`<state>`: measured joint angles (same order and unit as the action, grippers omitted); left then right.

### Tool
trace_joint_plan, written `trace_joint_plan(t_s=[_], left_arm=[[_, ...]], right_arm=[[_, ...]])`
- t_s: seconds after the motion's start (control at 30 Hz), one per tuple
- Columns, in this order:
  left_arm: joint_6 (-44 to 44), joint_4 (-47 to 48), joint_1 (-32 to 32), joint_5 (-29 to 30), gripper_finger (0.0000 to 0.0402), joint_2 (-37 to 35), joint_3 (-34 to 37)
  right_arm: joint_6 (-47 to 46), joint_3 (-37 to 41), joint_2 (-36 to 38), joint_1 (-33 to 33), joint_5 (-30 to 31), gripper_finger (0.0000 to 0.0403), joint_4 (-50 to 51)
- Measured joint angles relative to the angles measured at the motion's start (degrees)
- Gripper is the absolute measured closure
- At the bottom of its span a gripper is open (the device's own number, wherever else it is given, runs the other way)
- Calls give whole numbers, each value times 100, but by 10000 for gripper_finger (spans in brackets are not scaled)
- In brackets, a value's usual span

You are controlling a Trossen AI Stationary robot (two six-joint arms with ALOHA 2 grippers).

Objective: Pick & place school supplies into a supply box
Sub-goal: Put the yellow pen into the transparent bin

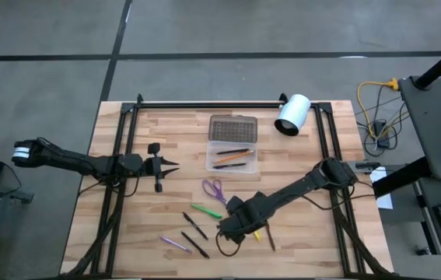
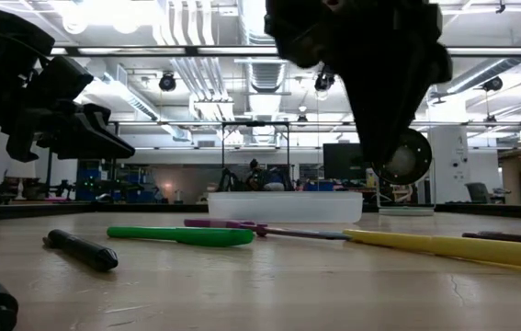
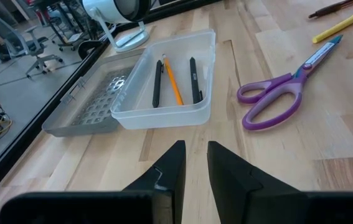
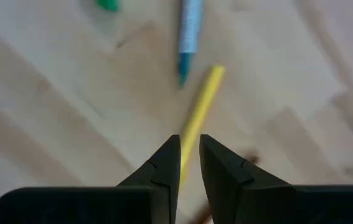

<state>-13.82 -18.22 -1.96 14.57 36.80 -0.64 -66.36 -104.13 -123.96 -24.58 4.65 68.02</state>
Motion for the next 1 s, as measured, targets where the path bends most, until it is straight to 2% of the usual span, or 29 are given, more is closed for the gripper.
trace_joint_plan(t_s=[0.13, 0.7, 1.0], left_arm=[[0, 1, 0, 0, 349, 0, 0], [0, 1, 0, 0, 349, 0, 1], [0, 0, 0, 0, 349, 0, 0]], right_arm=[[135, 238, 4, 113, -251, 351, -490], [-12, 893, 7, 361, -513, 351, -601], [-8, 1081, 7, 409, -780, 351, -1173]])
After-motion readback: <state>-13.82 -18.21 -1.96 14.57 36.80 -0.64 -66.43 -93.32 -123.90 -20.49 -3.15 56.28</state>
